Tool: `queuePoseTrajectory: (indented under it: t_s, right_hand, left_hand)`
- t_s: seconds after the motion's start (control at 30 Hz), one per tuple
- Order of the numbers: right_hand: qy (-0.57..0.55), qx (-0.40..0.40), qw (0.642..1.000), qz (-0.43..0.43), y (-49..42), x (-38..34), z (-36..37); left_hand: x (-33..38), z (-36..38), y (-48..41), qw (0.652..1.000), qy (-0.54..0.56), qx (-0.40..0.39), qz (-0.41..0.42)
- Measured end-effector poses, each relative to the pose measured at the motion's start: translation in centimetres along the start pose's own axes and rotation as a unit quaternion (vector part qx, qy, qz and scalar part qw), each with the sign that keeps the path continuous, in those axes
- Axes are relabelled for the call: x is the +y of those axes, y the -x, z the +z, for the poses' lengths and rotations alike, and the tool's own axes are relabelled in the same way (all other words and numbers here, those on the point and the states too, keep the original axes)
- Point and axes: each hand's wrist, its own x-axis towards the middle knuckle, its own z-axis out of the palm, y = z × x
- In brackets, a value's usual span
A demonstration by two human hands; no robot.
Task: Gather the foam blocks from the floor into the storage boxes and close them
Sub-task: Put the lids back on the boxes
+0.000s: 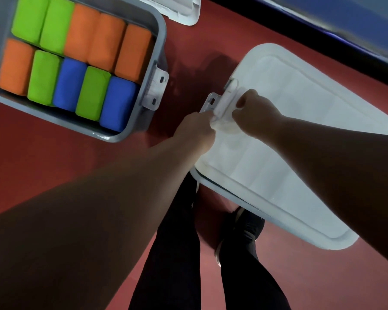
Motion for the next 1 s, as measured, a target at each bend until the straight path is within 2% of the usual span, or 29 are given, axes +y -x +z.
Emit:
queuePoseTrajectory:
  t_s: [0.13, 0.33, 0.63, 0.77, 0.87, 1.0]
  right_hand:
    - [0.015, 0.000, 1.000, 0.008, -0.6, -0.4, -0.2]
    - [0.082, -0.066, 0.994, -0.025, 0.6, -0.5, 0.9]
    - [0.109, -0.112, 0.986, -0.051, 1.2, -1.4, 1.9]
    - [0.141, -0.105, 0.983, -0.058, 0.9, -1.5, 1.8]
    - [0.148, -0.108, 0.981, -0.067, 0.6, -0.9, 1.8]
    - [0.044, -0.121, 0.990, -0.056, 0.4, 0.9, 1.5]
  left_hand:
    - [0.0, -0.4, -0.5, 0.999, 0.013, -0.010, -0.032]
    - [-0.8, 0.7, 0.9, 0.997, -0.027, -0.016, -0.067]
    - [-1.3, 0.6, 0.6, 0.994, -0.062, -0.041, -0.075]
    - [-0.8, -0.3, 0.0, 0.992, 0.033, -0.036, -0.119]
    - [-0.4, -0.9, -1.2, 0.989, 0.079, -0.018, -0.121]
    - [0.0, -1.7, -2.7, 0.982, 0.138, -0.002, -0.132]
